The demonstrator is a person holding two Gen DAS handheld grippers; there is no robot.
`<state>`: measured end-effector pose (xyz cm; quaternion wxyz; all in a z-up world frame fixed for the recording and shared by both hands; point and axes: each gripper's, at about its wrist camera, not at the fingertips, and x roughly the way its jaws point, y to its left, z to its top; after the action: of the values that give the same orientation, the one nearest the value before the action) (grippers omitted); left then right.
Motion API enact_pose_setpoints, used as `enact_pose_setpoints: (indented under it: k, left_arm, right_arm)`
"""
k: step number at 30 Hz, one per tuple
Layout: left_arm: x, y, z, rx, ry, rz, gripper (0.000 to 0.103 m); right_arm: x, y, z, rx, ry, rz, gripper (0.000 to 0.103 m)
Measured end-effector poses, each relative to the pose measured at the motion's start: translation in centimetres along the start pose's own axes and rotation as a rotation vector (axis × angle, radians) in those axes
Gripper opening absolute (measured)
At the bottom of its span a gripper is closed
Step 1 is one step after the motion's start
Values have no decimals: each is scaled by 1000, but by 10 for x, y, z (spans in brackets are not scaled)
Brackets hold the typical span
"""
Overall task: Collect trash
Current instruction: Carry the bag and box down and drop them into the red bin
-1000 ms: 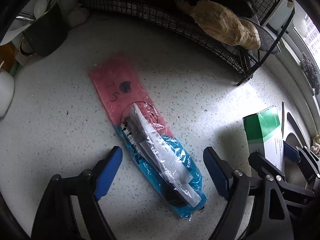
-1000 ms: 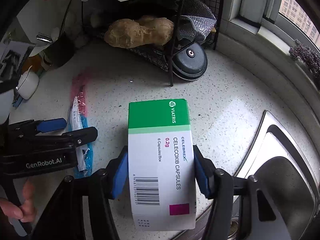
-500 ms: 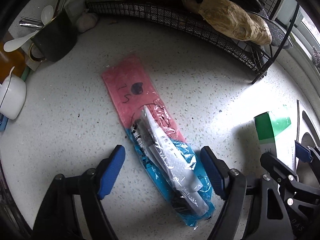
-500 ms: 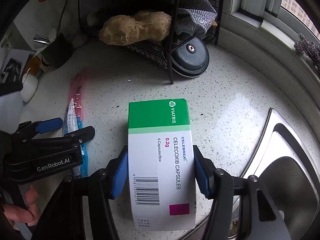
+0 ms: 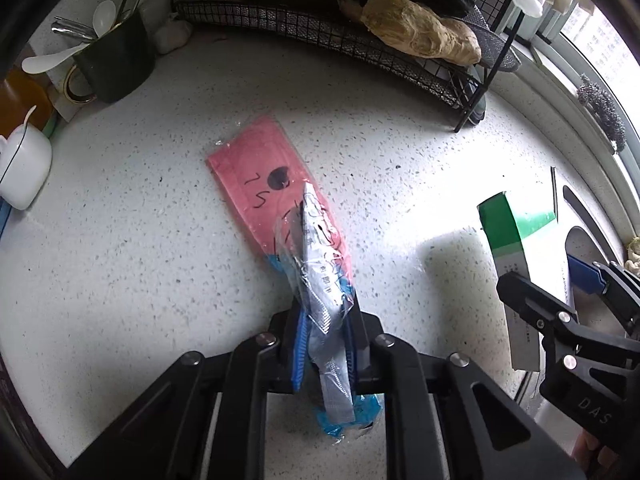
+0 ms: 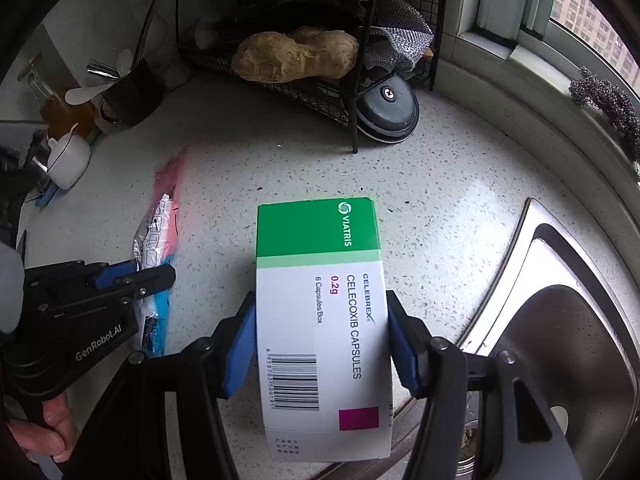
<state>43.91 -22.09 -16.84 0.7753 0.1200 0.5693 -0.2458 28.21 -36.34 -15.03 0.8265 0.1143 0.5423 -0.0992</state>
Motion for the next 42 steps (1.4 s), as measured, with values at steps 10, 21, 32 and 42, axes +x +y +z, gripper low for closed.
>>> enact_pose_setpoints:
  k: [10, 21, 32, 42]
  left_arm:
    - [-95, 3, -68, -21, -110, -55, 14]
    - [-183, 42, -163, -43, -214, -21, 14]
    - [-231, 61, -275, -122, -225, 21, 14]
    - [-259, 79, -385, -190, -208, 50, 14]
  right_arm:
    - [-59, 42, -30, -59, -108, -15, 57]
    - [-109, 99, -89, -118, -177, 37, 57]
    - [-136, 154, -165, -200, -175, 100, 57]
    - [-153, 200, -247, -272, -153, 144, 57]
